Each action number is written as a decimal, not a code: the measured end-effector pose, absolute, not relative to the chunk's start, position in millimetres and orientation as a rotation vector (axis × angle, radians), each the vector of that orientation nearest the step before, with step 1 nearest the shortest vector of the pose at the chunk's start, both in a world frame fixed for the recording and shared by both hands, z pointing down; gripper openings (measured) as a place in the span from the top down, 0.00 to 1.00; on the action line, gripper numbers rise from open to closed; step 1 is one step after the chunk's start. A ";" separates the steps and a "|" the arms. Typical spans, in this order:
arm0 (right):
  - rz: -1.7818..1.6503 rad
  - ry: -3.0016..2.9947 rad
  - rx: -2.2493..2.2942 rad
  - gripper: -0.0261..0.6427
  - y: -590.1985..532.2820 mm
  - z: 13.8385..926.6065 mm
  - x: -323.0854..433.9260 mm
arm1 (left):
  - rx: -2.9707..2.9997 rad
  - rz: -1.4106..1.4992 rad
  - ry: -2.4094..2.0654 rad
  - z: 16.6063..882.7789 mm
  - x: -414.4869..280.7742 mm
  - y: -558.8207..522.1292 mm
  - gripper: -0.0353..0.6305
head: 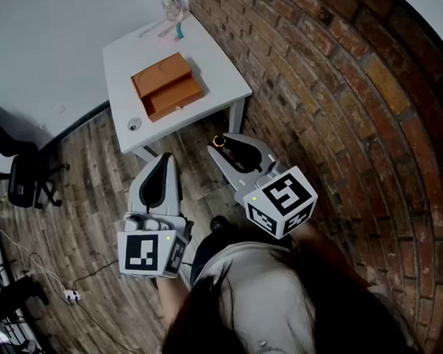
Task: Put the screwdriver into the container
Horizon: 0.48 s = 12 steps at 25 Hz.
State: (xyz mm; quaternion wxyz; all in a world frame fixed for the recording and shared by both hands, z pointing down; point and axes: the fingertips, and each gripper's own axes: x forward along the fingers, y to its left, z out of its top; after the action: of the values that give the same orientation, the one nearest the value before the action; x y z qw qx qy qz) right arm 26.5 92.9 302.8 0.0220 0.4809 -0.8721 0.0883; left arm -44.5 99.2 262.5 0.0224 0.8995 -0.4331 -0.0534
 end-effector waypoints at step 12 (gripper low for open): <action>0.328 -2.680 1.583 0.84 58.8 304.4 19.7 | 2.762 -0.004 -1.311 287.4 -66.3 73.7 0.95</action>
State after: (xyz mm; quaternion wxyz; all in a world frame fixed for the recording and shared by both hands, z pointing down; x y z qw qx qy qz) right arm 19.7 58.8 304.4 0.0059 0.5058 -0.8562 0.1049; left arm -66.3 73.7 287.4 0.0422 0.9026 -0.4284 -0.0012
